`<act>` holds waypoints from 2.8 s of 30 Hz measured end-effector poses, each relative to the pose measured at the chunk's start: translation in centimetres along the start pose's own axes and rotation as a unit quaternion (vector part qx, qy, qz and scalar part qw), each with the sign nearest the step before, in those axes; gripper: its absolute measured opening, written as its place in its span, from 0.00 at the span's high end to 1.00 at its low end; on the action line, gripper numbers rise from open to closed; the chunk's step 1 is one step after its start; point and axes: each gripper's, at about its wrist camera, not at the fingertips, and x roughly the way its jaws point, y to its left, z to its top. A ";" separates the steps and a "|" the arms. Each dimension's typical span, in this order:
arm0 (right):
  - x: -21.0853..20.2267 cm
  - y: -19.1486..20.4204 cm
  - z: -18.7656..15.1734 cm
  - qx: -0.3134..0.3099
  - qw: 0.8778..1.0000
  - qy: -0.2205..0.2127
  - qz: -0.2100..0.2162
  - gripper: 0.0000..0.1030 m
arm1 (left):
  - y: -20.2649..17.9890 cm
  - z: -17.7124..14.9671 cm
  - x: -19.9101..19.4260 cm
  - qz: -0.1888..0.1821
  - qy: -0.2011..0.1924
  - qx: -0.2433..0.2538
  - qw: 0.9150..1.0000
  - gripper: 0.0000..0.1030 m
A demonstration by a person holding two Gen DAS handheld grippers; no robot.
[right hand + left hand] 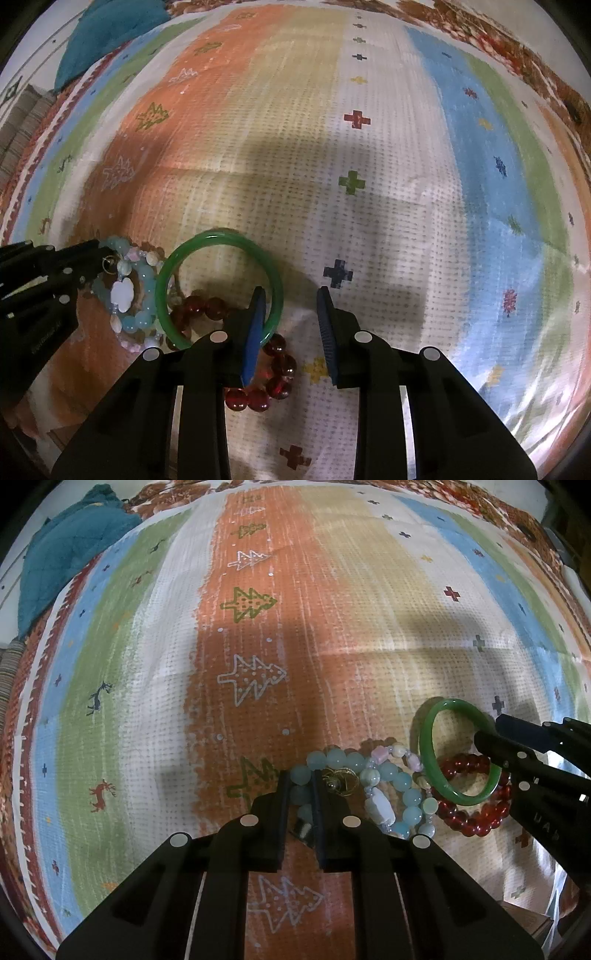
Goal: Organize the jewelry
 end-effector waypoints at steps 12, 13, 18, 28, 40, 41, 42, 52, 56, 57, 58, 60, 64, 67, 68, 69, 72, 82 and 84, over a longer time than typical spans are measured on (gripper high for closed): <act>-0.7 -0.1 -0.3 0.005 1.000 -0.006 0.002 0.92 | 0.8 0.4 -1.3 -0.015 -0.012 -0.009 1.000 0.90; -1.0 -0.3 -0.4 0.006 1.000 -0.008 0.000 0.92 | 0.9 0.5 -1.7 -0.018 -0.015 -0.010 1.000 0.90; -2.4 -1.7 -0.6 0.022 1.000 -0.017 -0.002 0.92 | 1.0 0.7 -4.0 -0.038 -0.036 -0.015 0.999 0.90; -5.8 -3.0 -2.0 0.034 0.999 -0.039 -0.001 0.92 | 0.6 0.5 -7.6 -0.065 -0.068 -0.012 0.996 0.90; -8.9 -1.8 -2.9 0.034 0.997 -0.065 0.012 0.92 | 0.8 -0.5 -9.9 -0.065 -0.090 -0.014 0.994 0.90; -9.1 -1.7 -3.1 0.033 0.997 -0.066 0.012 0.92 | 0.7 -0.6 -10.0 -0.063 -0.091 -0.013 0.994 0.90; -9.1 -1.7 -3.1 0.032 0.997 -0.065 0.012 0.92 | 0.6 -0.7 -10.2 -0.059 -0.093 -0.011 0.994 0.90; -10.5 -0.8 -4.2 0.025 0.997 -0.077 0.013 0.92 | 0.2 -1.9 -12.1 -0.057 -0.109 -0.009 0.992 0.90; -11.1 -0.4 -4.7 0.021 0.996 -0.081 0.014 0.92 | 0.1 -2.3 -13.0 -0.060 -0.118 -0.008 0.991 0.90; -11.2 -0.4 -4.7 0.021 0.996 -0.082 0.014 0.92 | 0.1 -2.5 -13.2 -0.061 -0.121 -0.009 0.991 0.90; -11.3 -0.3 -4.9 0.020 0.996 -0.083 0.014 0.92 | 0.1 -2.6 -13.4 -0.061 -0.123 -0.009 0.991 0.90; -11.6 -0.1 -5.1 0.019 0.996 -0.086 0.015 0.92 | 0.0 -2.9 -13.7 -0.064 -0.126 -0.008 0.990 0.90; -12.4 0.0 -5.5 0.020 0.995 -0.097 0.016 0.92 | -0.2 -3.6 -14.5 -0.068 -0.133 -0.007 0.989 0.90; -13.2 0.1 -5.9 0.021 0.994 -0.108 0.017 0.92 | -0.5 -4.2 -15.1 -0.071 -0.139 -0.004 0.988 0.89; -13.5 0.1 -6.0 0.022 0.993 -0.110 0.017 0.92 | -0.6 -4.4 -15.3 -0.072 -0.140 -0.003 0.987 0.89; -13.7 0.1 -6.1 0.021 0.993 -0.111 0.018 0.92 | -0.7 -4.6 -15.5 -0.073 -0.143 -0.001 0.987 0.89; -14.0 0.3 -6.6 0.021 0.993 -0.112 0.019 0.92 | -1.0 -5.2 -16.3 -0.077 -0.152 0.001 0.985 0.89; -15.2 0.5 -8.1 0.020 0.992 -0.125 0.025 0.92 | -1.7 -7.0 -17.8 -0.088 -0.167 0.011 0.982 0.89; -15.5 0.6 -8.4 0.020 0.991 -0.127 0.026 0.92 | -1.8 -7.5 -18.1 -0.090 -0.171 0.013 0.981 0.89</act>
